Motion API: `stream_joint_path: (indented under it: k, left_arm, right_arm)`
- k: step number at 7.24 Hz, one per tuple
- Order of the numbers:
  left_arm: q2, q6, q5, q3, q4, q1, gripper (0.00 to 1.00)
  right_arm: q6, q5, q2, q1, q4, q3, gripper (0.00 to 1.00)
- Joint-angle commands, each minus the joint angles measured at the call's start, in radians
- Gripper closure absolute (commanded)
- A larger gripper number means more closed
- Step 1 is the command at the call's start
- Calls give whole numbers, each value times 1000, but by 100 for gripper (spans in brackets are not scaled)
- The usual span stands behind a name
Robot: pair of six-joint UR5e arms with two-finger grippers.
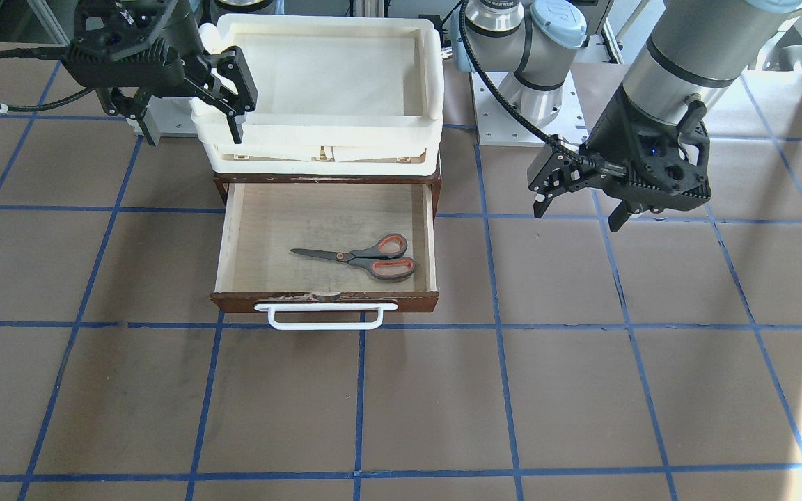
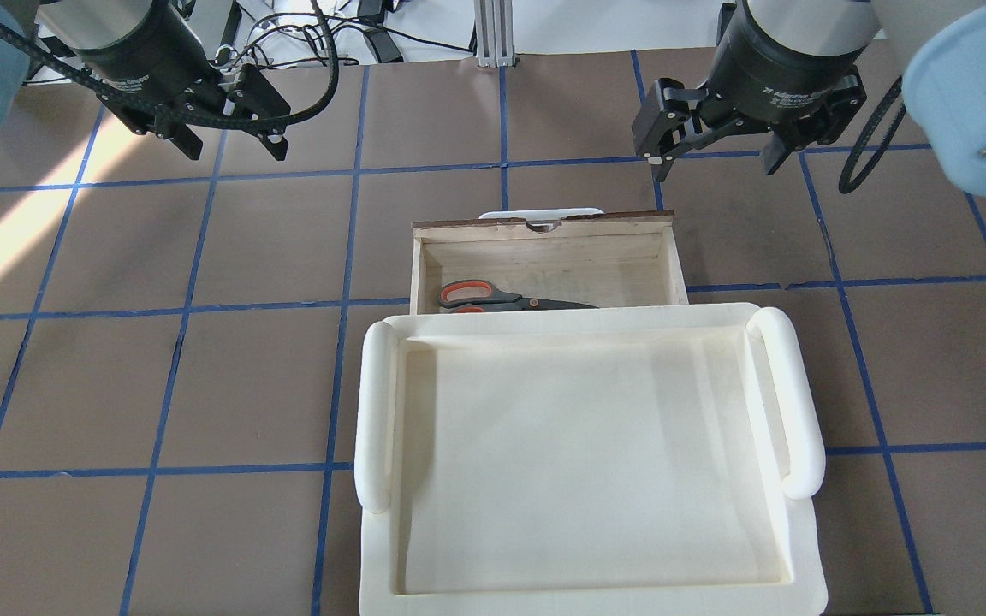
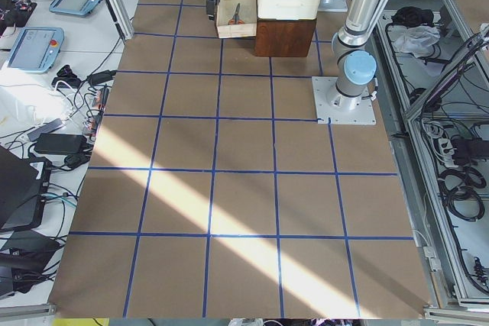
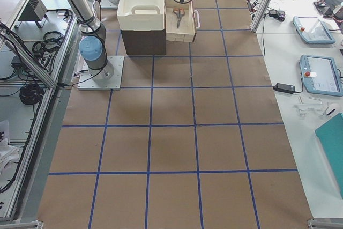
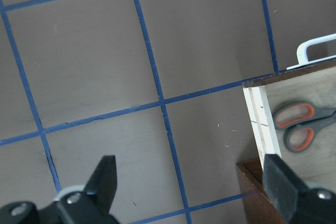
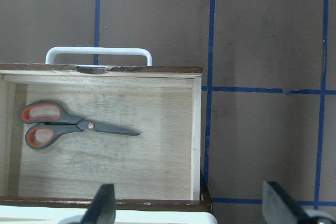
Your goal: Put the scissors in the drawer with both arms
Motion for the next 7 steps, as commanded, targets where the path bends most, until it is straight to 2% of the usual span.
stream_joint_path:
  k: [1,3,7]
  left_arm:
    - [13,-26,95,-12,-35,40,0]
    - [19,-101,88,-34,-30,40,0]
    - [45,-133,85,-58,-30,27,0]
  right_arm:
    - [0,-2,0,0,0,0,0]
    - [0,-3,0,-2,2,2,0]
    - [-2,-6,0,0,2,2,0]
